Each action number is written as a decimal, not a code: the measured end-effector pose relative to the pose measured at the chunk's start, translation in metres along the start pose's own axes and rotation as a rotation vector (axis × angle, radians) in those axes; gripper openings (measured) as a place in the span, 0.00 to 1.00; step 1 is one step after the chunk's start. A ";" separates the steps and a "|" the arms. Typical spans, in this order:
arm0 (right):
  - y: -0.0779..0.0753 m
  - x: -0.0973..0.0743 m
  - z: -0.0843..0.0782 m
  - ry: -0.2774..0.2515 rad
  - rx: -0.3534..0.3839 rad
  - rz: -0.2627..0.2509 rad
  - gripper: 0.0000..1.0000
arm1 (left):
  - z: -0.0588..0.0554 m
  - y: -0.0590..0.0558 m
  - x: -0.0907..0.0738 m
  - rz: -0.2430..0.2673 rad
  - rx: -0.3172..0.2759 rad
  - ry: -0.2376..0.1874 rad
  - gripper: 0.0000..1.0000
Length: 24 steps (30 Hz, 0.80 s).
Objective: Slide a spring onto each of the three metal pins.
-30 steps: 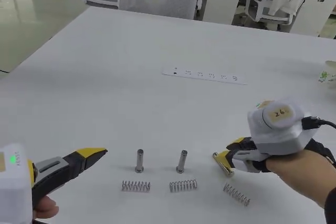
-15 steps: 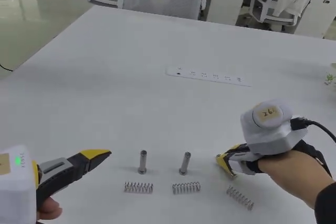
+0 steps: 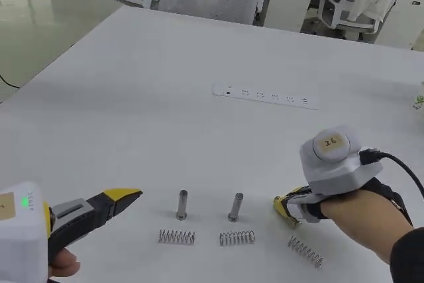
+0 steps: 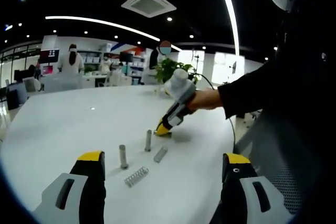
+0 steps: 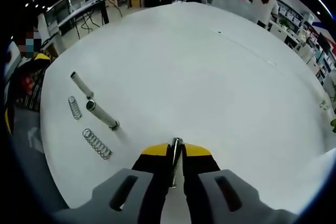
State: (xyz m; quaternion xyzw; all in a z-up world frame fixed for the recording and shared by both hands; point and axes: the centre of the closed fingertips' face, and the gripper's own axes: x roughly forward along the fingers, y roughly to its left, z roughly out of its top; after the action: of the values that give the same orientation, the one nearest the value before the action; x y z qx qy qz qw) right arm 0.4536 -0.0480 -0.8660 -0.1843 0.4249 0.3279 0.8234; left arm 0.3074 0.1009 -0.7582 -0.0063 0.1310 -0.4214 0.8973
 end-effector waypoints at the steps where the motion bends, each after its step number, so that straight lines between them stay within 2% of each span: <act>1: 0.000 0.000 0.000 0.005 0.002 -0.003 0.06 | 0.000 0.000 0.000 -0.001 0.000 0.000 0.89; 10: -0.002 -0.002 -0.002 -0.002 0.037 -0.016 0.05 | 0.001 0.001 0.000 0.003 0.004 -0.001 0.89; 24: -0.002 -0.027 0.002 -0.067 0.074 -0.023 0.05 | -0.001 0.001 0.000 -0.001 0.014 0.008 0.89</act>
State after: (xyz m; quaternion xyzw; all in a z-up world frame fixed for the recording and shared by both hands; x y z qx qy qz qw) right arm 0.4445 -0.0586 -0.8428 -0.1473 0.4068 0.3085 0.8471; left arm 0.3077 0.1015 -0.7588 0.0017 0.1313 -0.4227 0.8967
